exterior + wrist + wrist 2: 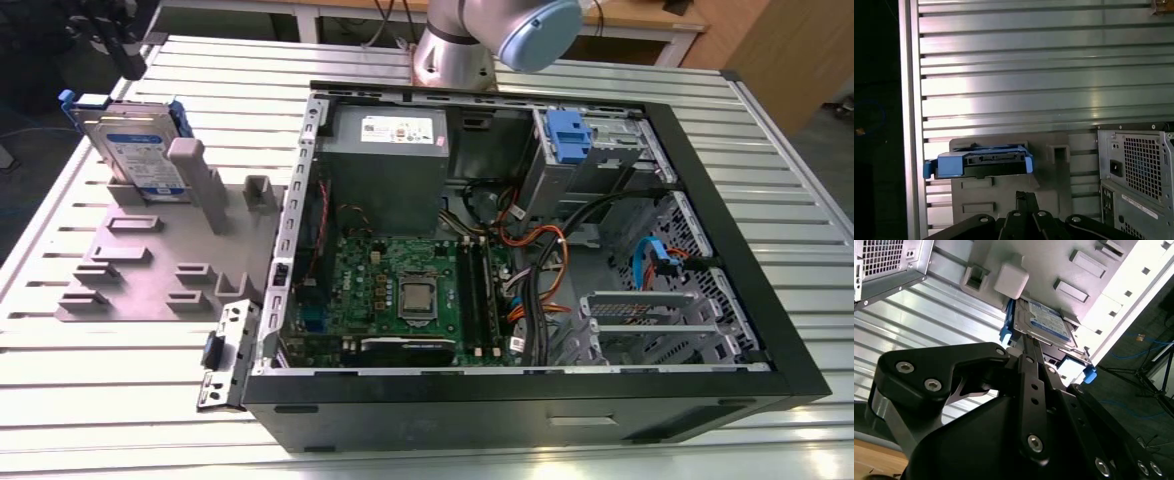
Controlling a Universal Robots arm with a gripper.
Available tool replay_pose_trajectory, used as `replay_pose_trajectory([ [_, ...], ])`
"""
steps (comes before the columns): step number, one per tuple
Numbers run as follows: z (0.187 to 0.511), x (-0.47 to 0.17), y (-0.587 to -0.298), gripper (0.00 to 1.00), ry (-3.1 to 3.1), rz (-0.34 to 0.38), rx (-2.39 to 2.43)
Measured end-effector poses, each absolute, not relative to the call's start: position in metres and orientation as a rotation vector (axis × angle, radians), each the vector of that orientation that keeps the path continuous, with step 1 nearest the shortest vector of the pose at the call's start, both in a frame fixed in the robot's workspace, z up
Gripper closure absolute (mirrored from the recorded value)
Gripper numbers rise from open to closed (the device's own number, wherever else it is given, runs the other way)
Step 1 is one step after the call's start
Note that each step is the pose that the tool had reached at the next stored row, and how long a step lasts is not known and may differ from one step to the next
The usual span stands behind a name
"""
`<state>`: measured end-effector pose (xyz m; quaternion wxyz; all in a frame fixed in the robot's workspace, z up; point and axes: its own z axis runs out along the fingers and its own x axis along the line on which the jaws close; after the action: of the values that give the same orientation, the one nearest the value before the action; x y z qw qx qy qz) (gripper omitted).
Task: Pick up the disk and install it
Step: 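Reach for the disk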
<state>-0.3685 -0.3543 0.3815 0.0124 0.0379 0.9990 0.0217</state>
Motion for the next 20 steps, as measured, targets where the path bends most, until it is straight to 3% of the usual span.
replay_pose_trajectory([
  [20,0.37,-0.421,-0.348,0.89,3.125,0.067,0.119],
])
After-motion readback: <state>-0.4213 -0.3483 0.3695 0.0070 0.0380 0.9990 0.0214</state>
